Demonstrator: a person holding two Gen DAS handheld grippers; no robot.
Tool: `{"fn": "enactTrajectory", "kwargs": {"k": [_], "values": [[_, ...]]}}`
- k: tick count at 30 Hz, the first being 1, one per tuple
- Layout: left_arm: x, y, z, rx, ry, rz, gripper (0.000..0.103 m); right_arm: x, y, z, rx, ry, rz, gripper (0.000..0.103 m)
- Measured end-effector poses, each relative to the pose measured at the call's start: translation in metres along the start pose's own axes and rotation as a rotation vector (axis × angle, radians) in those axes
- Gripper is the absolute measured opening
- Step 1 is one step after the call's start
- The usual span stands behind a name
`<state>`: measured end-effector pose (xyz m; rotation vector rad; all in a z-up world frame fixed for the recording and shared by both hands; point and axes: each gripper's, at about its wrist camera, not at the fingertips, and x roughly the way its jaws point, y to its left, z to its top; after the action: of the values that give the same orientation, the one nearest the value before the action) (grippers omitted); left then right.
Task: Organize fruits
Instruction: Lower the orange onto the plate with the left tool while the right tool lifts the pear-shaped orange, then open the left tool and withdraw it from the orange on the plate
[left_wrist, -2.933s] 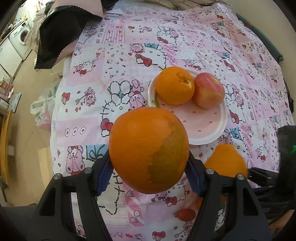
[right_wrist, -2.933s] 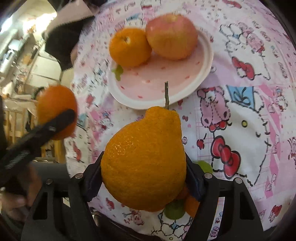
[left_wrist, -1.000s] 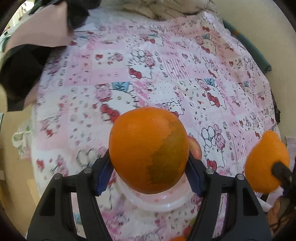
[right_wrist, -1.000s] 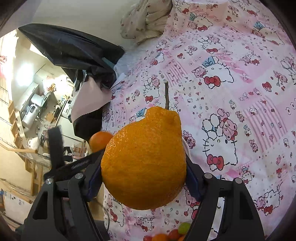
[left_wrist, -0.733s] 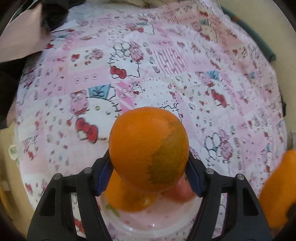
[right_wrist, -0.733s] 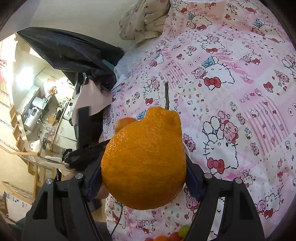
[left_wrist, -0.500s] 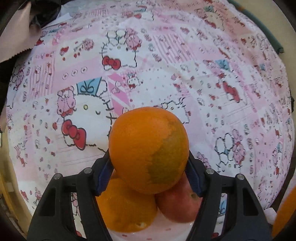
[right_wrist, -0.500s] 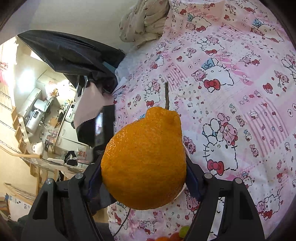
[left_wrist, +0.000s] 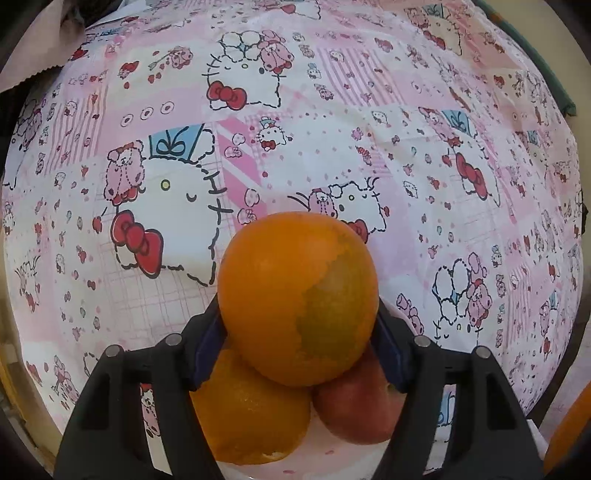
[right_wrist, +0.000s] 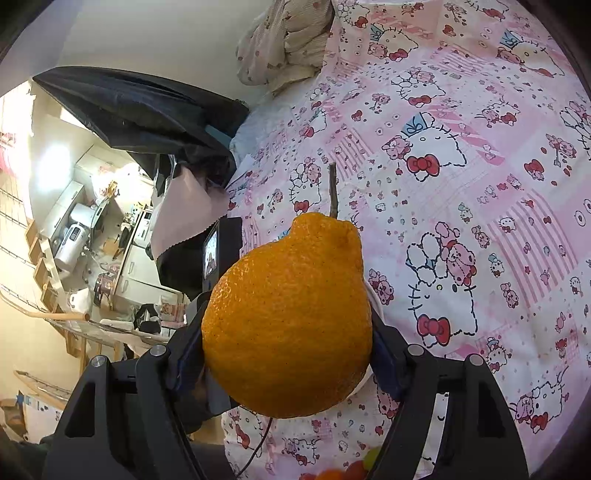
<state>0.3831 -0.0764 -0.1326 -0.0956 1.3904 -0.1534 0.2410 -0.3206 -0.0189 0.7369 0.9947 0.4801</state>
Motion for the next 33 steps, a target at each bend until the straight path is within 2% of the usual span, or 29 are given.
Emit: {"fn": "enactTrajectory", "kwargs": {"k": [7,18,29,33], "values": [[0.000,-0.002,0.003,0.009,0.015,0.013,0.070,-0.001,-0.006,0.001,0.021,-0.003,-0.016,0.078],[-0.017,0.000,0.001,0.002,-0.018,0.020,0.073,-0.001,-0.003,0.000,0.015,0.002,-0.006,0.078],[-0.030,0.005,0.006,-0.031,-0.055,-0.028,0.074,-0.002,-0.004,0.000,0.008,-0.001,-0.008,0.078],[-0.047,0.011,0.000,-0.046,-0.102,-0.089,0.074,0.001,-0.003,0.000,-0.002,0.004,-0.019,0.078]]}}
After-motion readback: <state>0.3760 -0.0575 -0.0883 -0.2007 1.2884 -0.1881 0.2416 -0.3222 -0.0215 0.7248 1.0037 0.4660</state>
